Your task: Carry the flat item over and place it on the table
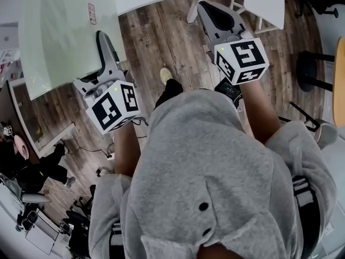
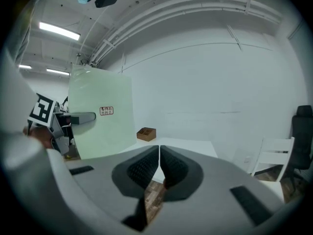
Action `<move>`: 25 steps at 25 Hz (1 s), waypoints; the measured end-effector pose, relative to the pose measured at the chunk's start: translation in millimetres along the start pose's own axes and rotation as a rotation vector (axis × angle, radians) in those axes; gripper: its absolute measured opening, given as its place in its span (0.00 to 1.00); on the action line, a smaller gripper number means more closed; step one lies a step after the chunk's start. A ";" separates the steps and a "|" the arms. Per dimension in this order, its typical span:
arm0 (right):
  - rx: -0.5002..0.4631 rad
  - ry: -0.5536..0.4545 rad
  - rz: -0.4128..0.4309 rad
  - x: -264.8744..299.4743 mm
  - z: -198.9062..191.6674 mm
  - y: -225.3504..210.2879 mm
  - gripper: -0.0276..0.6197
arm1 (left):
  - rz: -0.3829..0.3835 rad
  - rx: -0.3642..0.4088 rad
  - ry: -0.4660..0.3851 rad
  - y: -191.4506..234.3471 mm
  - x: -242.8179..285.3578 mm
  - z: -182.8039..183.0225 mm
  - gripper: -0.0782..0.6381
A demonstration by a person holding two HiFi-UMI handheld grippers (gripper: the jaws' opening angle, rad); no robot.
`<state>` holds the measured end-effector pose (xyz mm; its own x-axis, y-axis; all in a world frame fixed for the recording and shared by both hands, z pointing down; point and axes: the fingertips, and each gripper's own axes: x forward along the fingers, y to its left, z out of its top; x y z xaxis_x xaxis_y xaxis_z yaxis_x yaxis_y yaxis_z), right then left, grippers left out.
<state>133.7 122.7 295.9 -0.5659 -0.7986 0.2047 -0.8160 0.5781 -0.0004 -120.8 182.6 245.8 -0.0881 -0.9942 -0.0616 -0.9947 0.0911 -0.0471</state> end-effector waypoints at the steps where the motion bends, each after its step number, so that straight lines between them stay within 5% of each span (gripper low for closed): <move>1: 0.000 -0.002 -0.005 5.5 2.4 0.7 0.09 | -0.003 -0.005 0.002 3.9 5.1 -1.4 0.48; 25: -0.056 0.005 -0.055 69.6 28.9 50.3 0.09 | -0.056 -0.063 0.011 74.2 45.2 -15.3 0.48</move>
<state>49.9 91.4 281.9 -0.5200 -0.8285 0.2077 -0.8376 0.5423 0.0661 -199.4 143.5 254.8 -0.0329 -0.9982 -0.0497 -0.9994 0.0323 0.0122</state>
